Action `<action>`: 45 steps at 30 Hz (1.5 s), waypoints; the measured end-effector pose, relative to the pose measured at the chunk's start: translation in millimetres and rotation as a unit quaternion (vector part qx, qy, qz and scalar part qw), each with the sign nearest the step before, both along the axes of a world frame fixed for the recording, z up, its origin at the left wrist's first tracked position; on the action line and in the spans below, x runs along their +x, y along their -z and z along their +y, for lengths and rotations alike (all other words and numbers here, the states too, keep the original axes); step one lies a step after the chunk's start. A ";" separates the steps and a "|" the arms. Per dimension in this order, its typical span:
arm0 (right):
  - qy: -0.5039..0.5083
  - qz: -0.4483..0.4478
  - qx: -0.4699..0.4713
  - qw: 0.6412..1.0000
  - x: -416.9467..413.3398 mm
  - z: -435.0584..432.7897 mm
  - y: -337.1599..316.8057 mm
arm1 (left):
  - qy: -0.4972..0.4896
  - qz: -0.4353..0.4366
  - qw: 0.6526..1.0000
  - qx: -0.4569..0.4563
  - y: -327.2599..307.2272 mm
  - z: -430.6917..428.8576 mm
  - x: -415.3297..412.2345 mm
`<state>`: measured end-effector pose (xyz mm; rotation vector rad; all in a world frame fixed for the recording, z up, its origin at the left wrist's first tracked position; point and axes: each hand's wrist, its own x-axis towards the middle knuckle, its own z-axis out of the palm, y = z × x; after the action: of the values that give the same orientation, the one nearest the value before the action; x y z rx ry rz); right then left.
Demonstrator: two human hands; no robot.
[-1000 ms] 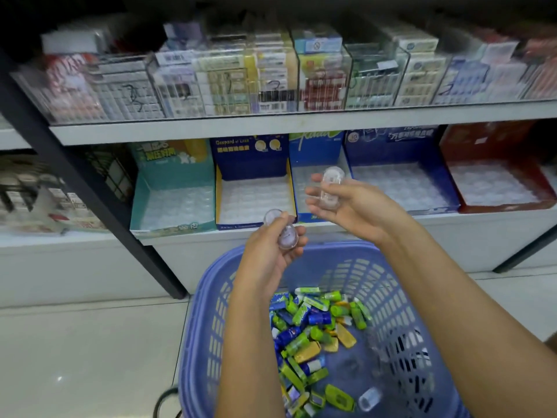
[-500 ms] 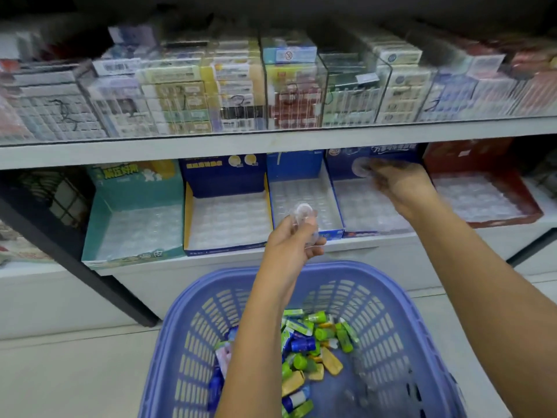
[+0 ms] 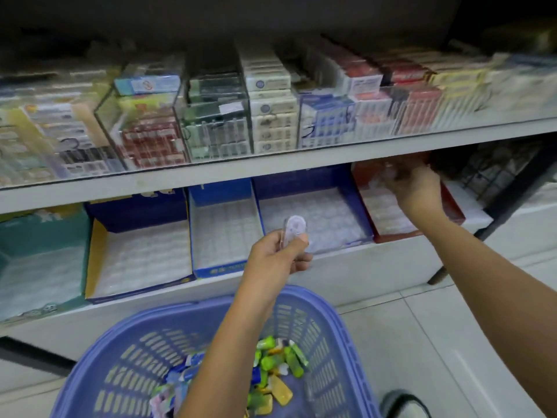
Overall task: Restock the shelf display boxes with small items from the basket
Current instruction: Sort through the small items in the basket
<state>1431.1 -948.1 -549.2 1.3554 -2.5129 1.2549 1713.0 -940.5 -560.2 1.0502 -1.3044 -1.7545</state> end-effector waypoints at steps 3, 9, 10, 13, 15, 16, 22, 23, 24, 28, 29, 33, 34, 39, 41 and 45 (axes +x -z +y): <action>-0.043 0.058 0.025 0.997 -16.0 -13.1 6.8 | -0.001 0.018 0.999 0.027 -3.6 1.8 -20.0; -0.125 0.116 0.028 0.985 -29.0 -26.2 19.7 | -0.030 0.055 0.991 0.115 -8.8 -1.4 -53.5; -0.141 0.124 0.033 0.982 -30.2 -29.1 20.5 | -0.034 0.056 0.990 0.124 -8.6 -1.7 -57.8; -0.185 0.144 0.084 0.969 -31.5 -35.8 24.9 | -0.036 0.048 0.989 0.133 -4.0 -2.6 -66.5; -0.188 0.127 0.063 0.972 -30.3 -33.9 28.2 | -0.032 0.056 0.988 0.139 -0.7 -3.3 -69.7; -0.188 0.113 0.045 0.975 -29.2 -31.6 29.4 | -0.030 0.063 0.988 0.140 0.5 -3.5 -71.1; -0.180 -0.012 0.066 0.981 -29.0 -22.5 20.8 | -0.001 0.005 1.000 0.018 1.3 1.2 -80.7; -0.171 -0.005 0.058 0.983 -27.7 -21.0 16.7 | -0.004 -0.022 1.000 -0.017 0.1 1.2 -82.1; -0.158 0.008 0.042 0.987 -25.5 -18.2 11.0 | -0.010 -0.046 0.997 -0.053 -1.1 0.6 -83.1; -0.276 -0.170 0.058 0.944 -16.6 5.3 -26.8 | -0.013 -0.108 0.979 -0.175 -9.4 -6.5 -88.4; -0.345 -0.204 0.119 0.909 -13.0 11.5 -35.8 | -0.004 -0.114 0.974 -0.198 -12.8 -8.4 -90.7; -0.425 -0.202 0.205 0.858 -1.2 20.5 -54.4 | 0.021 -0.124 0.955 -0.267 -26.1 -16.6 -103.9; -0.414 -0.190 0.200 0.868 -0.9 20.9 -57.2 | 0.020 -0.125 0.952 -0.278 -27.9 -18.7 -107.4; -0.360 -0.173 0.132 0.907 -17.3 20.7 -54.3 | 0.012 -0.161 0.941 -0.299 -25.2 -27.2 -124.5; -0.280 -0.151 0.082 0.945 -25.0 14.9 -41.9 | 0.050 -0.268 0.900 -0.340 -15.5 -26.7 -126.9; -0.109 -0.069 0.031 0.991 -33.5 0.7 -8.2 | 0.160 -0.418 0.801 -0.398 15.3 -17.2 -118.6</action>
<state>1397.6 -947.4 -540.9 1.6499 -2.5705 1.3639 1594.4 -957.7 -575.5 1.1315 -2.5783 -0.6684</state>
